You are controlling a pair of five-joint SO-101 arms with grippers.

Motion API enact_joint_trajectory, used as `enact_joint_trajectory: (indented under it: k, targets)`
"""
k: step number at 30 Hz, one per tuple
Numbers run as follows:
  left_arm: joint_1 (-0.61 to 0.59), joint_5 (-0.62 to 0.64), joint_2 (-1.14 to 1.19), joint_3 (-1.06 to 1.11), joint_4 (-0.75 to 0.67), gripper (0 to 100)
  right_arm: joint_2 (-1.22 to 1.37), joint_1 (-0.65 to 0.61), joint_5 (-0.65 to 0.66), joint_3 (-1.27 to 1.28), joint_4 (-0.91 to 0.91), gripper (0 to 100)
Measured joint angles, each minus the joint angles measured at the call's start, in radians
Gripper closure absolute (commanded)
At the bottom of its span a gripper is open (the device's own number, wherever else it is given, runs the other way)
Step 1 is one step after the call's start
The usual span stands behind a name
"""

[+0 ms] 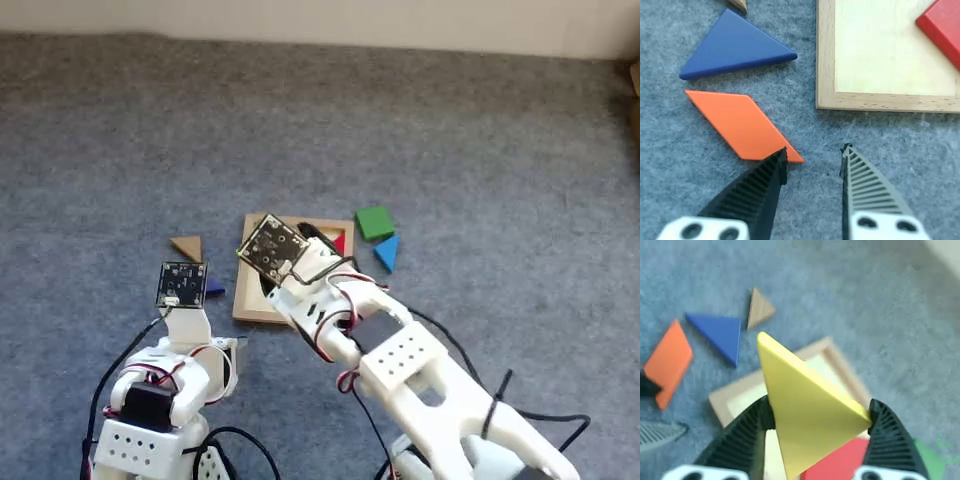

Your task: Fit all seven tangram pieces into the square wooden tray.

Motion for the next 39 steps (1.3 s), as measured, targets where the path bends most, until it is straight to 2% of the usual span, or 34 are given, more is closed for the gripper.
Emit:
enact_joint_trajectory:
  k: [5, 11, 19, 25, 39]
  targets:
    - [0.000, 0.000, 0.000, 0.000, 0.000, 82, 0.152, 0.003, 0.002, -0.014, 0.000, 83.9]
    - [0.000, 0.000, 0.000, 0.000, 0.000, 82, 0.169, 0.000, 0.008, -0.046, 0.063, 83.9]
    - [0.000, 0.000, 0.000, 0.000, 0.000, 82, 0.167, 0.000, 0.083, -0.048, 0.107, 83.3]
    - [0.000, 0.000, 0.000, 0.000, 0.000, 82, 0.167, 0.000, 0.084, -0.048, 0.183, 70.1]
    - [0.000, 0.000, 0.000, 0.000, 0.000, 82, 0.167, -0.003, 0.084, -0.046, 0.242, 70.5]
